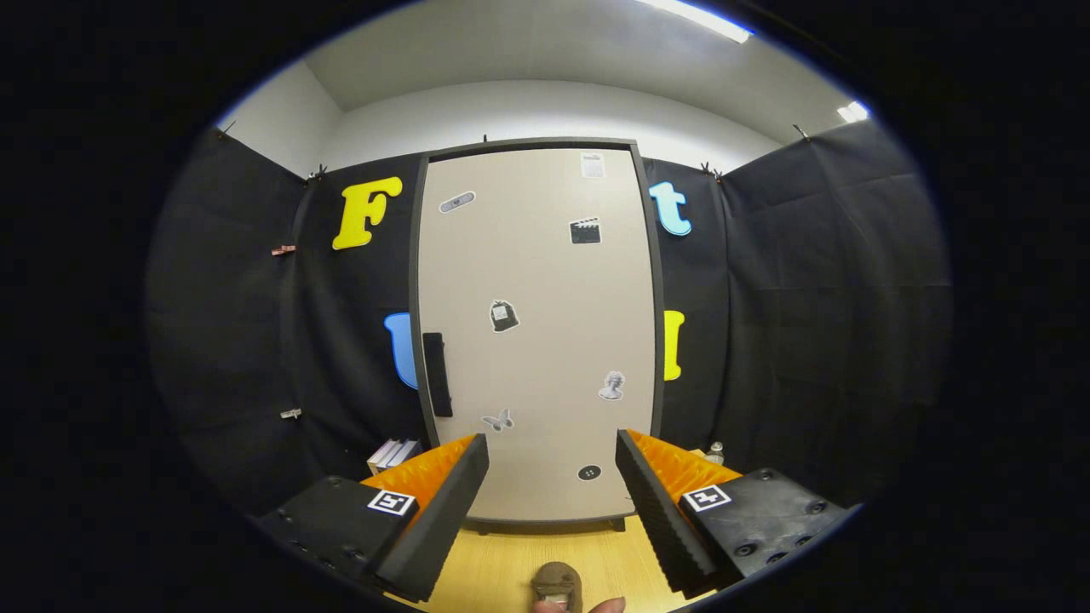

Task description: Open the shoe cabinet door, grab the shoes and put them into the shoe cabinet, then close the shoe cabinet door.

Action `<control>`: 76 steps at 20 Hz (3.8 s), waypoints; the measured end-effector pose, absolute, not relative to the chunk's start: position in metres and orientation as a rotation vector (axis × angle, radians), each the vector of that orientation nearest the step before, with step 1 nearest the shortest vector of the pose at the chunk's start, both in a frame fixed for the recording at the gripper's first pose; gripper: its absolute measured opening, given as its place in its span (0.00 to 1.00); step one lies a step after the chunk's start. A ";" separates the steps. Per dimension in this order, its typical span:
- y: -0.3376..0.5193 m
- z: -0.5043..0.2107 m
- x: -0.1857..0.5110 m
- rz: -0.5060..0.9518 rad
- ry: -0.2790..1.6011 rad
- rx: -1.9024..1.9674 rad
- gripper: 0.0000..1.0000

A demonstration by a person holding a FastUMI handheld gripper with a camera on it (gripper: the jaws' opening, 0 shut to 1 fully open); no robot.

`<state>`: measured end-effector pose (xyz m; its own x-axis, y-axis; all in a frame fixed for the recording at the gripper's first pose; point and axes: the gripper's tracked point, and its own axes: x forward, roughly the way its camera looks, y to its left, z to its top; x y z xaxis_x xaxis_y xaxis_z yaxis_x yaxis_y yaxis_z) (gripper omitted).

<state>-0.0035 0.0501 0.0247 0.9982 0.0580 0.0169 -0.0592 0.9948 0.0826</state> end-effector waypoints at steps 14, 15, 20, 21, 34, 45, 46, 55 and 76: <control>0.170 0.035 0.106 0.172 -0.014 0.086 0.98; 0.176 0.034 0.116 0.171 -0.015 0.090 0.98; 0.201 0.021 0.159 0.156 0.011 0.117 0.98; 0.206 0.018 0.166 0.158 0.013 0.115 0.98; 0.220 0.004 0.233 0.068 0.012 0.119 0.46; 0.221 0.008 0.208 0.115 0.035 0.076 0.18; 0.222 0.013 0.198 0.132 0.033 0.083 0.18; 0.176 0.027 0.098 0.241 0.016 0.131 0.17; 0.015 0.028 0.005 0.125 0.020 0.111 0.16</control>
